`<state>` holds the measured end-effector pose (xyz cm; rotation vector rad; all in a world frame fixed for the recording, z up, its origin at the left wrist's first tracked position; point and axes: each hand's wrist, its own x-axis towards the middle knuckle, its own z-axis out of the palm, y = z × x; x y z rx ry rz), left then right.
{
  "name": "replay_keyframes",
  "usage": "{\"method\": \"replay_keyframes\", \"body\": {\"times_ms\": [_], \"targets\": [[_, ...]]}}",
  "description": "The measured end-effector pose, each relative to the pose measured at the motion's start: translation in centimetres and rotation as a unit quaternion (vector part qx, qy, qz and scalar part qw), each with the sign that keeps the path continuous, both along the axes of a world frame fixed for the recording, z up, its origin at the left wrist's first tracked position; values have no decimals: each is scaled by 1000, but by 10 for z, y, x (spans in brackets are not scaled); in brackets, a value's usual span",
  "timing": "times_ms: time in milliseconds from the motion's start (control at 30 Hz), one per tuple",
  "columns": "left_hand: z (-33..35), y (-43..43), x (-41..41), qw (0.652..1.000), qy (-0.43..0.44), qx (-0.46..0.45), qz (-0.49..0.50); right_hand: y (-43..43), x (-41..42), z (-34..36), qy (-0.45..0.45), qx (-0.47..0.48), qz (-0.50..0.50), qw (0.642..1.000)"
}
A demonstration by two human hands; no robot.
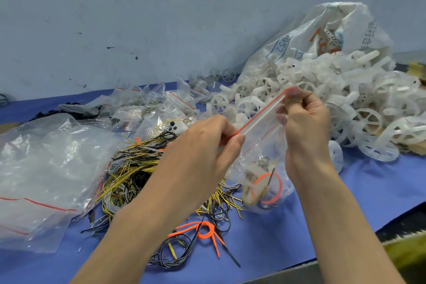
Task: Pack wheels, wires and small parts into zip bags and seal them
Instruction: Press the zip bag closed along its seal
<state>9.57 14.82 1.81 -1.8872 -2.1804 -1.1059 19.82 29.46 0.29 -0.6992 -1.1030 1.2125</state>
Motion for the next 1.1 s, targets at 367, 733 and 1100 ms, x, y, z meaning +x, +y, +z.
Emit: {"method": "replay_keyframes", "body": {"times_ms": [367, 733, 1100], "targets": [[-10, -21, -13, 998, -7, -19, 58, -2, -2, -2, 1, 8, -4, 1000], [-13, -26, -24, 993, 56, -28, 99, -5, -3, -5, -8, 12, -1, 1000], [-23, -18, -47, 994, -58, 78, 44, -3, 2, -7, -4, 36, 57, 998]]}}
